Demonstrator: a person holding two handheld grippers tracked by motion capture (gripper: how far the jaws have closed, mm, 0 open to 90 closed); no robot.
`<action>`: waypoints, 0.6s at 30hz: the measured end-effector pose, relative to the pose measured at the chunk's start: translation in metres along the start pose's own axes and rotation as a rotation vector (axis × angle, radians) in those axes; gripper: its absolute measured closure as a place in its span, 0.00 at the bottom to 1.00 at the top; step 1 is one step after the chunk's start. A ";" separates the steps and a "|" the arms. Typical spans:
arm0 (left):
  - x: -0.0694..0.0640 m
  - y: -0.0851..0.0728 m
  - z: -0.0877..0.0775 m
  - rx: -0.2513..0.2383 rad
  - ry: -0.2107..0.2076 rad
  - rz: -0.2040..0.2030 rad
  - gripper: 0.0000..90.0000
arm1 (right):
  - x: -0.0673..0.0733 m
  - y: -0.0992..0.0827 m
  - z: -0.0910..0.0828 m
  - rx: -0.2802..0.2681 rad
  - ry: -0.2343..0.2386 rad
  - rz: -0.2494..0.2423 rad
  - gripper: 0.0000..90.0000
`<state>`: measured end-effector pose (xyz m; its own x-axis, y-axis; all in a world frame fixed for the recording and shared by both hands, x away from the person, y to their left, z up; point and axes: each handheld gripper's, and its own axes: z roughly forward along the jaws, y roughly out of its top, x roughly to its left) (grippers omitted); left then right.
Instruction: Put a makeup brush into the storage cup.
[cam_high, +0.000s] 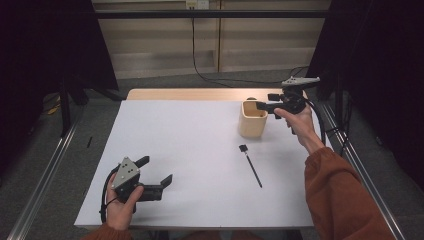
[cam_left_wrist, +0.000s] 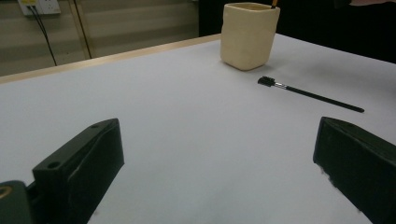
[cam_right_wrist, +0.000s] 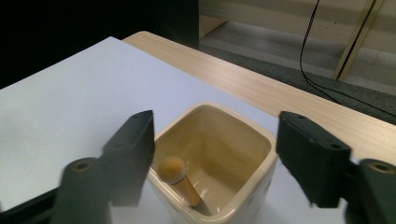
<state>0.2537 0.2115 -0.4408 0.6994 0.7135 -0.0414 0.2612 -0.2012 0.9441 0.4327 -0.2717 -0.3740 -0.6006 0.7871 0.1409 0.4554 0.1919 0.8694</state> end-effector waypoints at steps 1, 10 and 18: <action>0.000 0.000 0.000 -0.001 0.000 -0.001 0.02 | 0.000 0.000 -0.001 -0.003 0.001 0.000 0.24; 0.001 0.001 -0.003 -0.021 0.005 -0.019 0.02 | 0.006 -0.001 -0.004 -0.025 0.028 -0.014 0.08; 0.001 0.001 -0.003 -0.019 0.007 -0.019 0.02 | 0.009 -0.011 -0.009 -0.051 0.046 -0.003 0.01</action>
<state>0.2532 0.2141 -0.4394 0.6896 0.7219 -0.0567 0.2612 -0.1750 0.9493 0.4162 -0.2717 -0.3775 -0.6319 0.7587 0.1585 0.4200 0.1633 0.8927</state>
